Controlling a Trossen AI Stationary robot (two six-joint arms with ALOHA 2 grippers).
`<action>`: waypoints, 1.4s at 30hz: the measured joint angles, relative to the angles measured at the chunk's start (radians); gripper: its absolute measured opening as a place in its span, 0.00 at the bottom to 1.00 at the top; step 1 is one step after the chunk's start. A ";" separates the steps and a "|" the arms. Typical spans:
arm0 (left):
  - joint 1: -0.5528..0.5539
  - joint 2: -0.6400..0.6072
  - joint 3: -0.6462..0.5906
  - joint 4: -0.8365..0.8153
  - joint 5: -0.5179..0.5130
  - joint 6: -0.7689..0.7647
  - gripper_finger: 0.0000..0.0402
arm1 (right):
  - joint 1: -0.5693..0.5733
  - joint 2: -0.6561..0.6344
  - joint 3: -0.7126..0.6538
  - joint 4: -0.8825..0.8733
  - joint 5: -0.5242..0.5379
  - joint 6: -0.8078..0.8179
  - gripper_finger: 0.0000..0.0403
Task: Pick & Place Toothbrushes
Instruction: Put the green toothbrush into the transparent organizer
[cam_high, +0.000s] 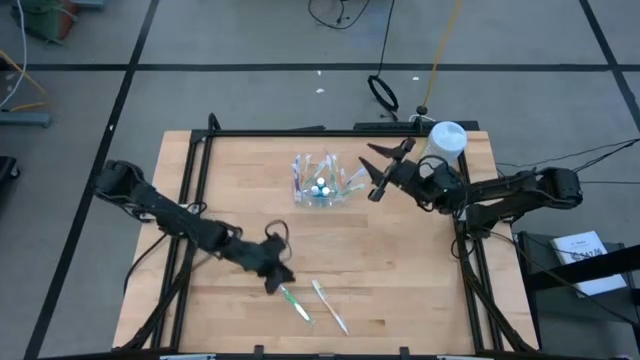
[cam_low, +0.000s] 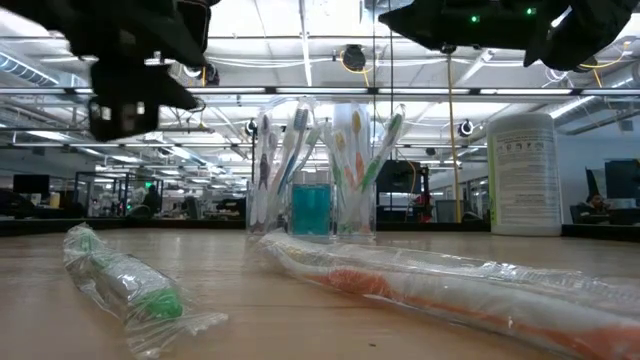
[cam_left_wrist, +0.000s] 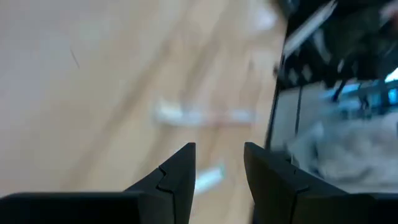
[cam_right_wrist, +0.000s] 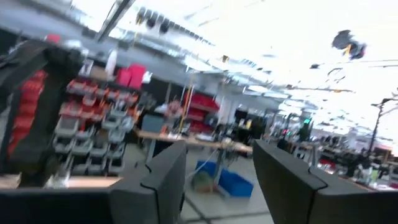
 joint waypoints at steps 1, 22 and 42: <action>-0.015 0.022 0.034 -0.048 0.023 -0.033 0.35 | -0.006 0.000 0.000 0.022 0.000 -0.002 0.44; -0.148 0.347 0.168 -0.258 -0.018 -0.843 0.35 | -0.040 0.000 0.000 0.170 -0.007 0.002 0.44; 0.059 0.310 0.167 -0.408 0.072 -0.709 0.35 | -0.037 0.000 0.000 0.145 -0.131 0.018 0.44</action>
